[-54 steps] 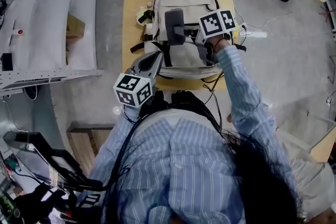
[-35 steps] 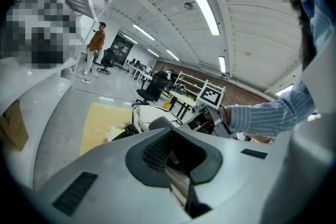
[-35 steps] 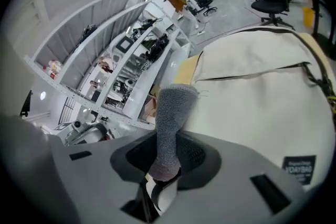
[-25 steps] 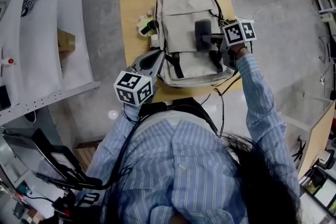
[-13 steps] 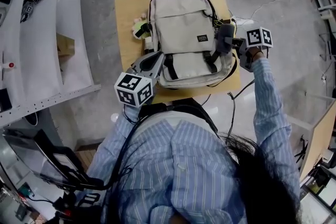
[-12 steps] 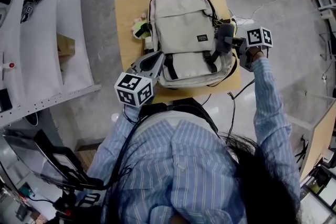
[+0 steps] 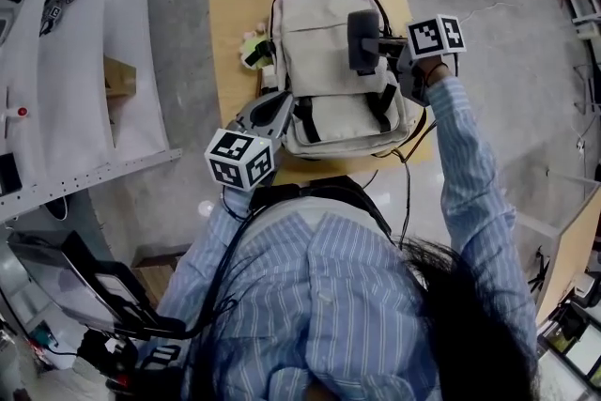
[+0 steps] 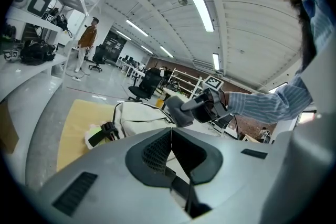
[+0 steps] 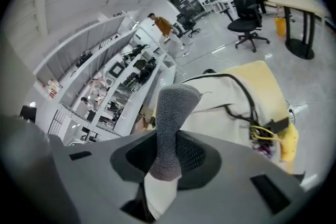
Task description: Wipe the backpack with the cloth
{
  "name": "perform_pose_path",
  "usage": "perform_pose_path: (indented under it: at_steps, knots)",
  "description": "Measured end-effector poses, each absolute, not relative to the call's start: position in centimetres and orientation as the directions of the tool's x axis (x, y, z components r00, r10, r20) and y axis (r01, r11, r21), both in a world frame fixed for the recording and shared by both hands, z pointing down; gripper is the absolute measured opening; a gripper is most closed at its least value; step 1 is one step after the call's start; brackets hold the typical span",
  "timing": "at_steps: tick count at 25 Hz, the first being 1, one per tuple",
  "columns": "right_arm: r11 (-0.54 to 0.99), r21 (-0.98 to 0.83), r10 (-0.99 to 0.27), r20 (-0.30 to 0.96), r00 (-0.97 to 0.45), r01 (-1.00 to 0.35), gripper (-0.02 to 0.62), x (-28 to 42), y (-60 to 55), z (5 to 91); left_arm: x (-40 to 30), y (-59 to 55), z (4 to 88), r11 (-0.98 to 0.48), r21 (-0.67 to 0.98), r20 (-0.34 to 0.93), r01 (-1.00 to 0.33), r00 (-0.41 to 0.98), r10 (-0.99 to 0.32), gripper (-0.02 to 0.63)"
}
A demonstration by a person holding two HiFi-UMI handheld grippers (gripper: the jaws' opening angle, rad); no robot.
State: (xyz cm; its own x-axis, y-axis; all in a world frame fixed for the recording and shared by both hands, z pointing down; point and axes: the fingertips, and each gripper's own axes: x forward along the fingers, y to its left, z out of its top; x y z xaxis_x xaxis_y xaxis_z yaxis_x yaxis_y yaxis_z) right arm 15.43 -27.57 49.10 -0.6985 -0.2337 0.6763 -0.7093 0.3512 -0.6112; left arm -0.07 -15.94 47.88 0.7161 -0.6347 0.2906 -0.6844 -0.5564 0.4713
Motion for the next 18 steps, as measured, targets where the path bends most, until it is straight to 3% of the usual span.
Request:
perform_pose_path:
  at_steps: [5, 10, 14, 18]
  knots:
    - [0.42, -0.657, -0.121, 0.643, -0.756, -0.626, 0.094, 5.0, -28.9, 50.4, -1.1, -16.1, 48.2, -0.54, 0.48, 0.29, -0.691, 0.706, -0.646, 0.005]
    - [0.375, -0.721, -0.027, 0.62, -0.784, -0.583, 0.094, -1.9, -28.4, 53.8, -2.6, -16.5, 48.5, -0.516, 0.49, 0.293, -0.703, 0.69, -0.662, 0.005]
    - [0.357, -0.698, 0.005, 0.666, -0.746, -0.62, 0.094, -2.3, -27.9, 56.7, -3.6, -16.7, 48.8, -0.502, 0.495, 0.295, -0.709, 0.681, -0.671, 0.005]
    - [0.29, -0.735, -0.035, 0.632, -0.774, -0.613, 0.094, 0.0, -28.5, 56.4, -3.8, -16.8, 49.0, -0.5, 0.499, 0.294, -0.707, 0.682, -0.67, 0.005]
